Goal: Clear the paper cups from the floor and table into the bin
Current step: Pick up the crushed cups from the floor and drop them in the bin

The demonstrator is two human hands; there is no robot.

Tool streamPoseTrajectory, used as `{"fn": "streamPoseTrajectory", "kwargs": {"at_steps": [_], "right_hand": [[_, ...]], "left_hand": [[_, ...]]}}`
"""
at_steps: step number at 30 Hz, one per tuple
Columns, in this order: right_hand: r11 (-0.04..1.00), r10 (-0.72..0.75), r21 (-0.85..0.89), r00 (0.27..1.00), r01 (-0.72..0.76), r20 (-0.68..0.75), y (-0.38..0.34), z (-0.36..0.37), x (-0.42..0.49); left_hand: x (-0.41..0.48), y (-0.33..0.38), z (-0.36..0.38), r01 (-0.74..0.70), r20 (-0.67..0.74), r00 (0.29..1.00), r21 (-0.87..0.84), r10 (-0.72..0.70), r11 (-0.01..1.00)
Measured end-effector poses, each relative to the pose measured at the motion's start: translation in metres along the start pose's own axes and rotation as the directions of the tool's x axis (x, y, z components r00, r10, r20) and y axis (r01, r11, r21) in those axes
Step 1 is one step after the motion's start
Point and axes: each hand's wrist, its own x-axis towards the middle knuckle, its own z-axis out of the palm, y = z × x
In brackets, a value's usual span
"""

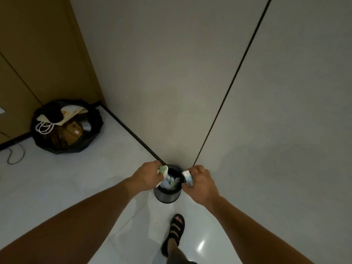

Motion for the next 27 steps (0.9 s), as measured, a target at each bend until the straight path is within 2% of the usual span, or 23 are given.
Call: {"fn": "streamPoseTrajectory", "kwargs": {"at_steps": [6, 11, 20, 27], "right_hand": [[0.999, 0.03, -0.03, 0.981, -0.024, 0.194, 0.033, 0.032, 0.096], [0.991, 0.136, -0.037, 0.937, -0.132, 0.323, 0.068, 0.081, 0.149], [0.938, 0.318, -0.005, 0.859, -0.345, 0.4, 0.14, 0.277, 0.256], [0.909, 0.375, -0.002, 0.813, -0.418, 0.446, 0.188, 0.397, 0.284]], "left_hand": [[0.105, -0.025, 0.009, 0.144, 0.121, 0.982, 0.005, -0.144, 0.99], [0.188, -0.056, 0.049, 0.195, 0.213, 0.96, -0.045, -0.182, 0.98], [0.339, -0.177, 0.195, 0.215, 0.37, 0.907, 0.005, -0.202, 0.977], [0.418, -0.233, 0.284, 0.119, 0.4, 0.909, 0.025, -0.119, 0.993]]}}
